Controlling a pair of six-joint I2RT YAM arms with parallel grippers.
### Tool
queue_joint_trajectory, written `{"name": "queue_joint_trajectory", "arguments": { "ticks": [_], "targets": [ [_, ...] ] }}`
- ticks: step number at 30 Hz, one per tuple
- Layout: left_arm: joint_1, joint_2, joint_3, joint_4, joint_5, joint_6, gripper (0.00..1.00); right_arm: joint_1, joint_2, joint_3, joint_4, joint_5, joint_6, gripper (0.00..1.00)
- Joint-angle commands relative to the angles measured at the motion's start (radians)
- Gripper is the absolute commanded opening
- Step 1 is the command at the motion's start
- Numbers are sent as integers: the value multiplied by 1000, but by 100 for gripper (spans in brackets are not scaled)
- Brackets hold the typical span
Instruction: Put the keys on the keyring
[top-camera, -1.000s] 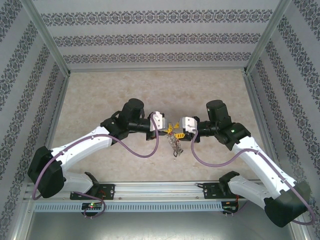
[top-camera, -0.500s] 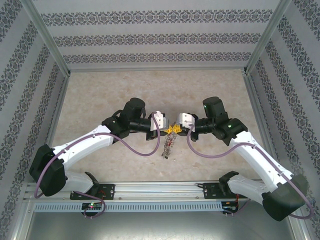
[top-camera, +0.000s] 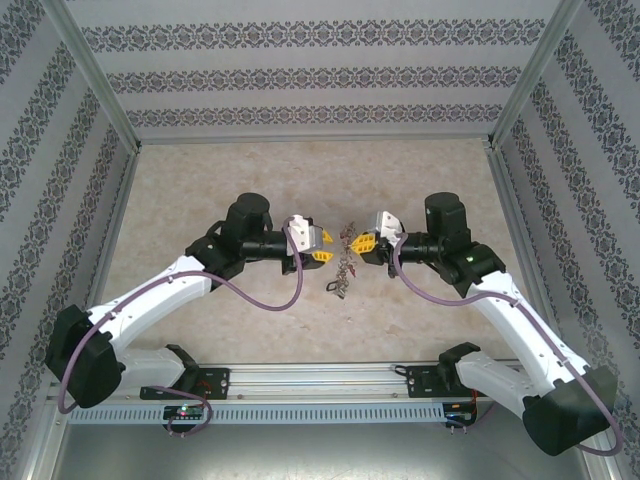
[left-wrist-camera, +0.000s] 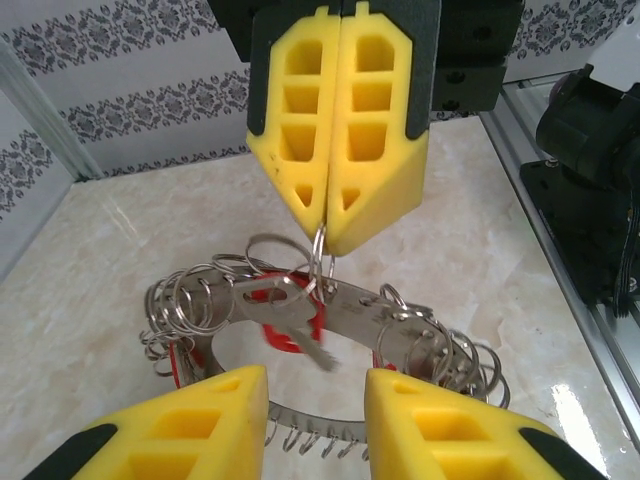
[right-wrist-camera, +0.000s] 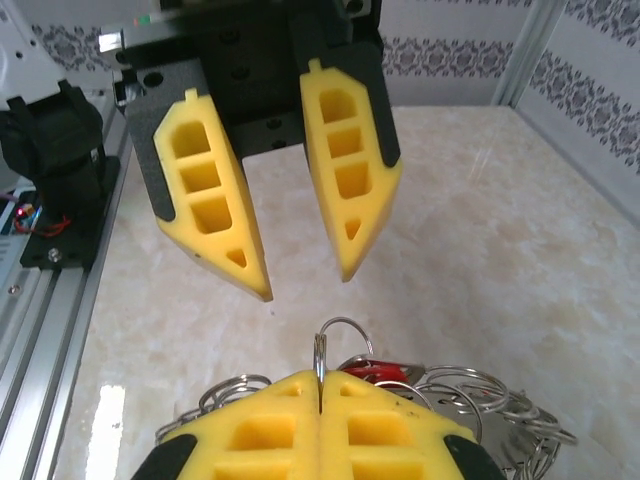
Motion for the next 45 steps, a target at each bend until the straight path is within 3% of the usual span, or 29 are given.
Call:
{"name": "queue_joint_trajectory", "arguments": {
  "ticks": [1,13,33,45],
  "targets": [
    [13,-29,-18,60,-7,-21,33,-8,-21,-13,86,-94,47,0],
    [6,-14,9,98,-7,39,35,-6,0,-4,84,-147,66,0],
    [-76,17,26,93,-67,165,32,0,27,2,52,-194,85,0],
    [-94,3,24,69,-114,221,21,1,32,3,36,-203,89,0]
  ]
}}
